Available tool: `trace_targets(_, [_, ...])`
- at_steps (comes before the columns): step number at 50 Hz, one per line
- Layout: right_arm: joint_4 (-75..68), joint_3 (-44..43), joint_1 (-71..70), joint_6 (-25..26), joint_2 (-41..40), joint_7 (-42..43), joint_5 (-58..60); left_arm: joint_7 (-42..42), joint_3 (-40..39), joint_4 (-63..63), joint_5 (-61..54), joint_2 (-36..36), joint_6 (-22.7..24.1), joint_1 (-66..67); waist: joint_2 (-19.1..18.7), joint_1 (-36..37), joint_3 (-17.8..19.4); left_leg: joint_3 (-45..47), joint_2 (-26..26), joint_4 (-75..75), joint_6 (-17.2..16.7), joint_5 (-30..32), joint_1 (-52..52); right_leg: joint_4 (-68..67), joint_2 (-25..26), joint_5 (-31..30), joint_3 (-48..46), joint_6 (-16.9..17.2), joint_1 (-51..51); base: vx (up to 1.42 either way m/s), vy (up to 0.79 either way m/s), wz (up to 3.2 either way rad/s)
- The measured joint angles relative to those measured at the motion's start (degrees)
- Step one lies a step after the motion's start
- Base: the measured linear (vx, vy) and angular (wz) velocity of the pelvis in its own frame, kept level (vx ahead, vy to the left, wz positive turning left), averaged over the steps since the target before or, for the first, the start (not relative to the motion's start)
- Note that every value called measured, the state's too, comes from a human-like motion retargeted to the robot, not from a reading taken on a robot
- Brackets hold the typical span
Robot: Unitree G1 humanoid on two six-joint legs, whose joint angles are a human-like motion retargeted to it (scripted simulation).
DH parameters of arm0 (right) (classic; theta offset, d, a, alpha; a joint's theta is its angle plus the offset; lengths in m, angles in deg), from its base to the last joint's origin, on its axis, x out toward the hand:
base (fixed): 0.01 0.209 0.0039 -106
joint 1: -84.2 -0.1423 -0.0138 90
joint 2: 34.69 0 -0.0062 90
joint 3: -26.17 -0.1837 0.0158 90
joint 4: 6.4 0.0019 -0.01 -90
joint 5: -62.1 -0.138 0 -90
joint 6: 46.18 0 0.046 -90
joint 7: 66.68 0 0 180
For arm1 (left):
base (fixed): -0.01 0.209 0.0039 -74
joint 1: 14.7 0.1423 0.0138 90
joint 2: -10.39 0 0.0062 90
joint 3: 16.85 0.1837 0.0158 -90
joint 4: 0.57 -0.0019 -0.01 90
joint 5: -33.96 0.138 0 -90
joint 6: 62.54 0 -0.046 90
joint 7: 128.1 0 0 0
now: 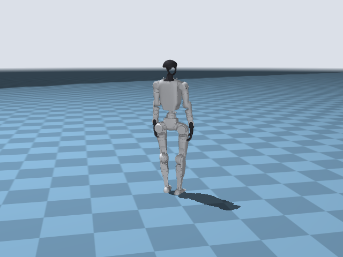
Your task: In place motions
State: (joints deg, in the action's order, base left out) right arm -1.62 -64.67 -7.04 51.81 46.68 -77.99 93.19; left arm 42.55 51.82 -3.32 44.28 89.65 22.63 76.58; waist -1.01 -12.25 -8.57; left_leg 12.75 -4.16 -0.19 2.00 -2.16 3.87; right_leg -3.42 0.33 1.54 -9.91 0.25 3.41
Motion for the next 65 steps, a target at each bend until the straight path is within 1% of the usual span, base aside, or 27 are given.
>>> trace_targets(42, [-0.2,0.4,0.0,0.1,0.3,0.0,0.0,0.0,0.5,0.1,-0.1,0.0,0.0,0.0,-0.2,0.4,0.3,0.0,0.3,0.4,-0.1,-0.2,0.1,-0.3,0.0,0.3,-0.2,0.1,0.0,0.01,0.00,0.00])
trace_targets(65, [-0.5,0.8,1.0,0.1,1.0,0.3,-0.1,0.0,0.1,0.1,0.1,-0.4,0.0,-0.2,-0.3,2.7,-1.0,-2.1,-0.6,0.4,-0.2,0.0,0.1,-0.1,-1.0,1.1,-2.2,0.3,-1.1,0.22,0.01,0.09])
